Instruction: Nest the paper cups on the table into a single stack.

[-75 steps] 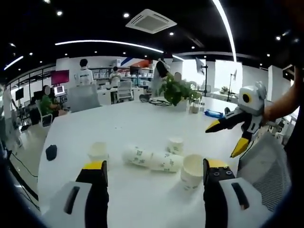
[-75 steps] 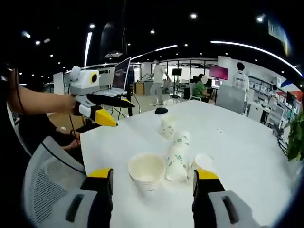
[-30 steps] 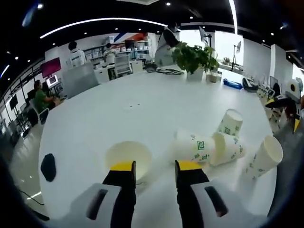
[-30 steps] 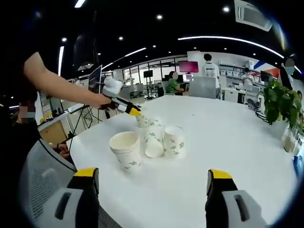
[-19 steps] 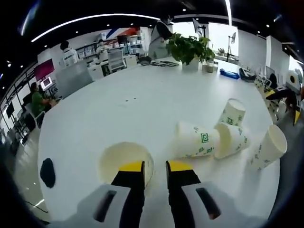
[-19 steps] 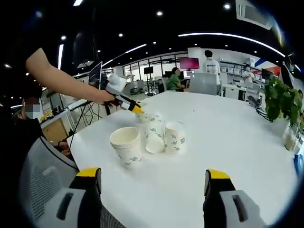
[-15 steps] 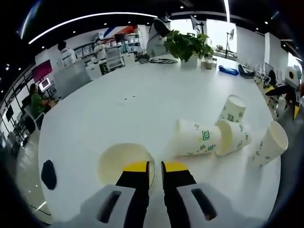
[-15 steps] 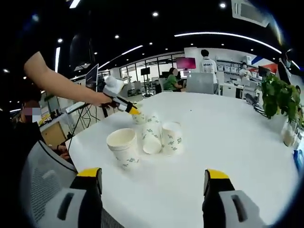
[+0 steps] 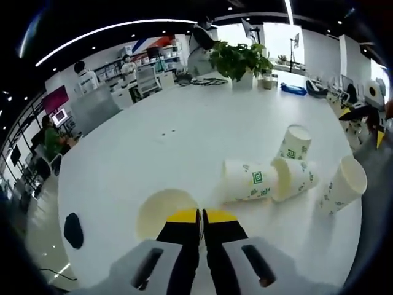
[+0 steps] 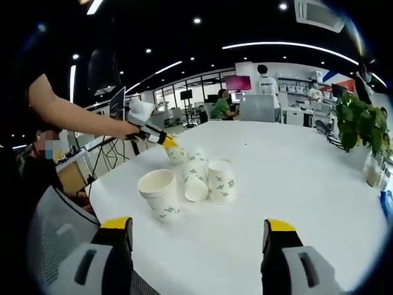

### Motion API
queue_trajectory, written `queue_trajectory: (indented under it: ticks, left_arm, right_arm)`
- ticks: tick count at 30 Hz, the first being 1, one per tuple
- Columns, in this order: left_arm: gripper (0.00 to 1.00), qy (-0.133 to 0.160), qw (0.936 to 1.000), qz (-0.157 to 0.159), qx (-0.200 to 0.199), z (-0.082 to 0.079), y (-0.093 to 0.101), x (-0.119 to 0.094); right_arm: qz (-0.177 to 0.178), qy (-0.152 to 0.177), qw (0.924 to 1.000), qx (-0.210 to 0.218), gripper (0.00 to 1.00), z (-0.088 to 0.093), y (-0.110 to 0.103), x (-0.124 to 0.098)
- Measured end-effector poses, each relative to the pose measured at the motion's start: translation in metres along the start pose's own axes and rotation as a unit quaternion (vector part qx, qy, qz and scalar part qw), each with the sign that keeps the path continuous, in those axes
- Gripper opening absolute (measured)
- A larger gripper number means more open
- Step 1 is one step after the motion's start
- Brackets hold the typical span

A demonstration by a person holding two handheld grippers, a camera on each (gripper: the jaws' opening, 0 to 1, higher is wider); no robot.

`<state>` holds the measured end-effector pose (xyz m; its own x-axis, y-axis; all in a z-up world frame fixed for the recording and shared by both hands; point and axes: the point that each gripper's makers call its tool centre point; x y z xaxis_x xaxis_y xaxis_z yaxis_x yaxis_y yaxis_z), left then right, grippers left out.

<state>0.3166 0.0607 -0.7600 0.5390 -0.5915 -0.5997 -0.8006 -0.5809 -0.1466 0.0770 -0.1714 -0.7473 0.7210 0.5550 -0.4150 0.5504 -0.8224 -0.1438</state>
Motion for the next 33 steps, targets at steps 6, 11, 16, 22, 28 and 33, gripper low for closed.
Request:
queue_trajectory:
  ticks: [6,11,16,22,28,33]
  left_arm:
    - [0.0,0.013,0.9999,-0.001,0.011,-0.008,0.005,-0.02]
    - [0.0,0.02,0.9997,-0.006,0.011,-0.015,0.013,-0.037]
    - [0.0,0.022,0.9996,-0.006,0.016,-0.025,0.03,-0.053]
    - [0.0,0.028,0.9994,0.008,0.019,-0.036,0.049,-0.068]
    - [0.0,0.031,0.9986,0.02,0.037,-0.048,0.068,-0.083]
    - [0.0,0.037,0.9978,0.032,0.045,-0.062,0.091,-0.095]
  right_arm:
    - [-0.005,0.009,0.9999,-0.008,0.9,-0.003,-0.003,0.0]
    - [-0.01,0.011,0.9998,-0.016,0.91,-0.005,-0.006,0.0]
    - [-0.003,0.0,0.9993,-0.036,0.95,-0.002,-0.007,0.002]
    - [-0.007,-0.002,0.9991,-0.042,0.98,-0.001,-0.008,0.002]
    - [-0.01,0.0,0.9988,-0.049,0.99,-0.002,-0.009,0.001]
    - [-0.013,0.003,0.9984,-0.055,1.0,-0.002,-0.01,0.001]
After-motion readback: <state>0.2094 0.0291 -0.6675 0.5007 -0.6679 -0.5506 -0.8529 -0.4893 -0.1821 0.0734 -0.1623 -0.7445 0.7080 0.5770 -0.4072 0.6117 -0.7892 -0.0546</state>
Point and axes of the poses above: the point that each gripper's makers call its tool centre point, and the gripper's own axes: x roughly forward along the fingers, y roughly to its right, z roughly out of its underside, and after that the axes turned 1 degree about y, right-handed
